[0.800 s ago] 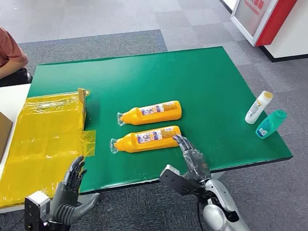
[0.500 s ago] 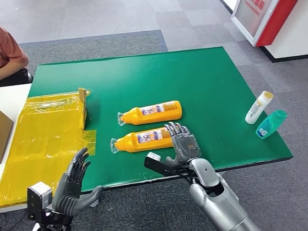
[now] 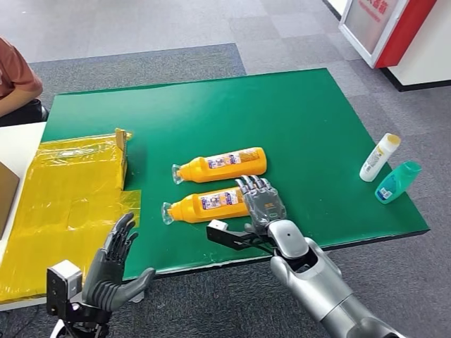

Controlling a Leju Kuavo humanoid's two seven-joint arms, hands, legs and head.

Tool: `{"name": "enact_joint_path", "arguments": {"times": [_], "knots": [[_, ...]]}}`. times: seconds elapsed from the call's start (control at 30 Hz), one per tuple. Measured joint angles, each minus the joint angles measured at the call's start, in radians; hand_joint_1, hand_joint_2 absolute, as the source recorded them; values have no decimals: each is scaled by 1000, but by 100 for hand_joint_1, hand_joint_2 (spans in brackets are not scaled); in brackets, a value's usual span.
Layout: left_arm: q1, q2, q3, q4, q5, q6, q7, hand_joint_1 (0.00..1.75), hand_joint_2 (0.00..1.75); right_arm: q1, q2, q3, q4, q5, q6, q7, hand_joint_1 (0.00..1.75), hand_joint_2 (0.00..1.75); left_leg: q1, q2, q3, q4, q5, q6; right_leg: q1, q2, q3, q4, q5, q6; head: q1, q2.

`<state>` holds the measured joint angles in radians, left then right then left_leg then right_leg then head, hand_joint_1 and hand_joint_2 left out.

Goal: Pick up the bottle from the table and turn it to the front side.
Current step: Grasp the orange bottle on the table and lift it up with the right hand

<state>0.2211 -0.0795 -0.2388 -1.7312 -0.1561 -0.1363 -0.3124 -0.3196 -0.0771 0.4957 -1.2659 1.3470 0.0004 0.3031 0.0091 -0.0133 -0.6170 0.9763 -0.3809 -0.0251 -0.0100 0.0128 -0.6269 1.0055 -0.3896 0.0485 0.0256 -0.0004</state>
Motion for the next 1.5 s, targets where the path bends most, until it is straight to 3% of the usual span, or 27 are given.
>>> {"name": "enact_joint_path", "arguments": {"times": [0.53, 1.2, 1.43, 1.5], "knots": [[-29, -10, -3, 38, 12, -18, 12, 0, 175, -111, 29, 48, 206, 35, 68, -12, 0, 175, 0, 0, 0, 0, 0, 0, 0, 0, 0, 0, 0, 0, 0, 0], [-43, -17, -4, 87, 24, -24, 16, 0, 175, -181, 62, 64, 316, -1, 106, -47, 0, 175, 0, 0, 0, 0, 0, 0, 0, 0, 0, 0, 0, 0, 0, 0], [-68, -18, -18, 129, 52, -52, 18, 0, 175, -287, 87, 69, 423, -87, 203, -74, 1, 175, 0, 0, 0, 0, 1, 0, 0, 0, 0, 0, 1, 0, 0, 0], [-72, -18, -25, 144, 58, -55, 17, 0, 175, -307, 94, 72, 454, -97, 202, -75, 89, 175, 0, 0, 0, 0, 2, 0, 0, 0, 0, 0, 2, 0, 0, 0]]}}
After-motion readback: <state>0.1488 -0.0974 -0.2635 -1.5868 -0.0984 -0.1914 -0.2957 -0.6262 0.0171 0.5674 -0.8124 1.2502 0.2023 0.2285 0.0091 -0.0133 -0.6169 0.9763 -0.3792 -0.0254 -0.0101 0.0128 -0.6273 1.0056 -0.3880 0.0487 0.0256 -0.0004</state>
